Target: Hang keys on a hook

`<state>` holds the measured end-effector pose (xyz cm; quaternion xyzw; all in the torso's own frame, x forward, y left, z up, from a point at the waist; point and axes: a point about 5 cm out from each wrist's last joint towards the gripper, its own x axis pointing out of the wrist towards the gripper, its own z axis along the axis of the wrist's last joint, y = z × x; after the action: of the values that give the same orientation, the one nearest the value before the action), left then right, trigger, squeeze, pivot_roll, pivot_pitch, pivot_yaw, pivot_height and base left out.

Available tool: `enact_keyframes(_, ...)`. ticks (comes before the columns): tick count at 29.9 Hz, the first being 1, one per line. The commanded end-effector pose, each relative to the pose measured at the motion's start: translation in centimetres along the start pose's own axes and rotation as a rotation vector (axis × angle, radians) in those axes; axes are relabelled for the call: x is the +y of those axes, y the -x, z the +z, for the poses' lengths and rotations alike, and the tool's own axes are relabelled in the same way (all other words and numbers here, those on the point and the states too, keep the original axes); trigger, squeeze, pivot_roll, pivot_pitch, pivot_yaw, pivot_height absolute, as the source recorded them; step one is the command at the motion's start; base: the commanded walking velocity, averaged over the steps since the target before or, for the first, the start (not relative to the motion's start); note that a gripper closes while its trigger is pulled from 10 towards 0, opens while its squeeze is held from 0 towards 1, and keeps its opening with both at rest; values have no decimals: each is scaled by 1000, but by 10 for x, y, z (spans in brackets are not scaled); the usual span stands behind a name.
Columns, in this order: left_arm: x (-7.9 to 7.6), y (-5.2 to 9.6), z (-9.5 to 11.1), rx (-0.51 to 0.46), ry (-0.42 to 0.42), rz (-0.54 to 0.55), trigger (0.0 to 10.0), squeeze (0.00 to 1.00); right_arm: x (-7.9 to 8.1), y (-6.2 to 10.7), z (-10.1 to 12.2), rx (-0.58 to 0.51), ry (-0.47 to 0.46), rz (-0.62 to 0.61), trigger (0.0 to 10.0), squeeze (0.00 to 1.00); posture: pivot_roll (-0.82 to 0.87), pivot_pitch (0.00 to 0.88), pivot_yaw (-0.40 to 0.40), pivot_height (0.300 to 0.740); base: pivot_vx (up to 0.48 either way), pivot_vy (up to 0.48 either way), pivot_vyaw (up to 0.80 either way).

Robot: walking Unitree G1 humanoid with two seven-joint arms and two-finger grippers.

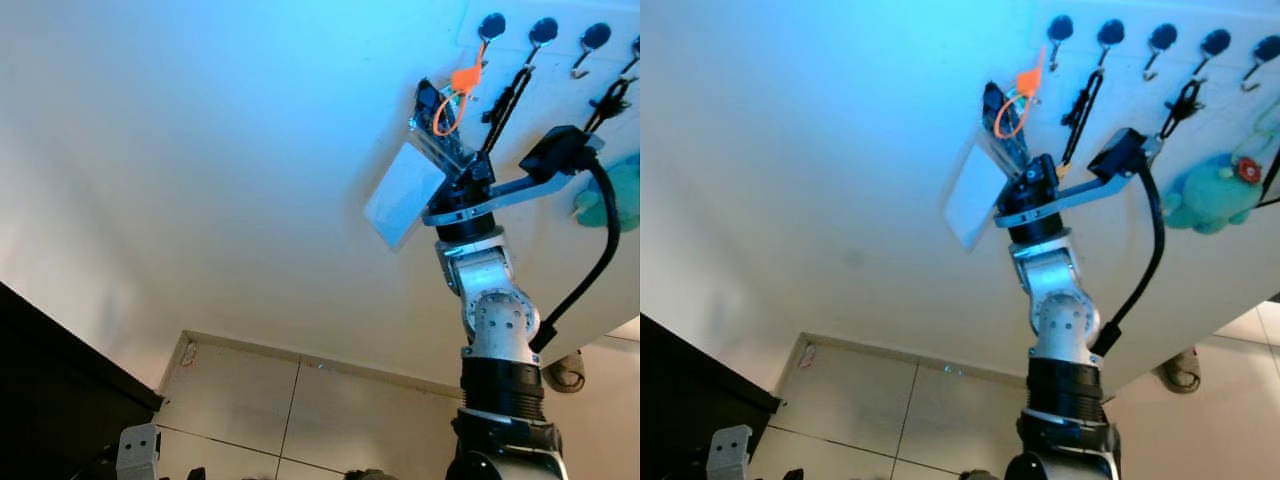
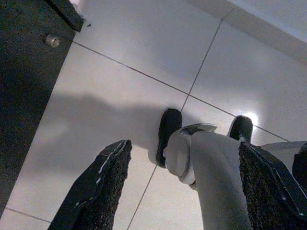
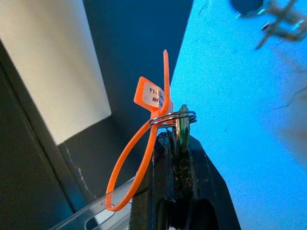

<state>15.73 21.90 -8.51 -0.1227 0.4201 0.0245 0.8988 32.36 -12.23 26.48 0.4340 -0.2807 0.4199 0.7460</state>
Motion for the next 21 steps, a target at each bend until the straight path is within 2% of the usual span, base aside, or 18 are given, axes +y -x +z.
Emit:
enact_keyframes(1, 2, 3, -8, 15, -1, -2, 10000, 0, 7, 3, -9, 105, 31, 52, 0, 0, -26, 115, 68, 740, 0, 0, 0)
enact_keyframes(2, 1, 2, -1, -11, 6, -20, 10000, 0, 7, 11, -32, 393, 181, 93, 0, 0, -21, 116, 67, 740, 0, 0, 0)
enact_keyframes(4, 1, 2, -1, -11, 6, -20, 10000, 0, 7, 11, -32, 393, 181, 93, 0, 0, -21, 116, 67, 740, 0, 0, 0)
enact_keyframes(5, 1, 1, 3, -29, 10, -33, 10000, 0, 5, 23, -48, 603, 283, 124, 0, 0, -21, 116, 67, 740, 0, 0, 0)
enact_keyframes(6, 1, 1, 3, -29, 10, -33, 10000, 0, 5, 23, -48, 603, 283, 124, 0, 0, -21, 116, 67, 740, 0, 0, 0)
enact_keyframes(7, 2, 0, 10, -50, -2, -45, 10000, 0, -13, 55, -72, 1008, 428, 89, 0, 0, -19, 117, 62, 740, 0, 0, 0)
enact_keyframes(8, 2, 0, 10, -50, -2, -45, 10000, 0, -13, 55, -72, 1008, 428, 89, 0, 0, -19, 117, 62, 740, 0, 0, 0)
enact_keyframes(9, 3, 0, 16, -64, -13, -53, 10000, 0, -30, 96, -83, 1374, 519, 65, 0, 0, -19, 115, 59, 740, 0, 0, 0)
enact_keyframes(10, 5, -1, 20, -75, -25, -55, 10000, 0, -41, 141, -80, 1722, 598, 92, 0, 0, -11, 117, 50, 740, 0, 0, 0)
enact_keyframes(11, 5, -1, 20, -75, -25, -55, 10000, 0, -41, 141, -80, 1722, 598, 92, 0, 0, -11, 117, 50, 740, 0, 0, 0)
enact_keyframes(12, 5, -1, 24, -85, -37, -56, 10000, 0, -38, 165, -78, 1850, 530, 84, 0, 0, -6, 117, 47, 740, 0, 0, 0)
enact_keyframes(13, 5, -1, 24, -85, -37, -56, 10000, 0, -38, 165, -78, 1850, 530, 84, 0, 0, -6, 117, 47, 740, 0, 0, 0)
enact_keyframes(14, 5, -1, 26, -91, -41, -59, 10000, 0, -32, 174, -77, 1887, 472, 94, 0, 0, -5, 115, 49, 740, 0, 0, 0)
enact_keyframes(18, 1, -2, 23, -94, -41, -67, 10000, 0, -29, 173, -76, 1860, 429, 53, 0, 0, -5, 112, 47, 740, 0, 0, 0)
enact_keyframes(21, -3, -2, 18, -79, -54, -80, 10000, 0, -27, 175, -69, 1909, 445, 95, 0, 0, -7, 110, 47, 740, 0, 0, 0)
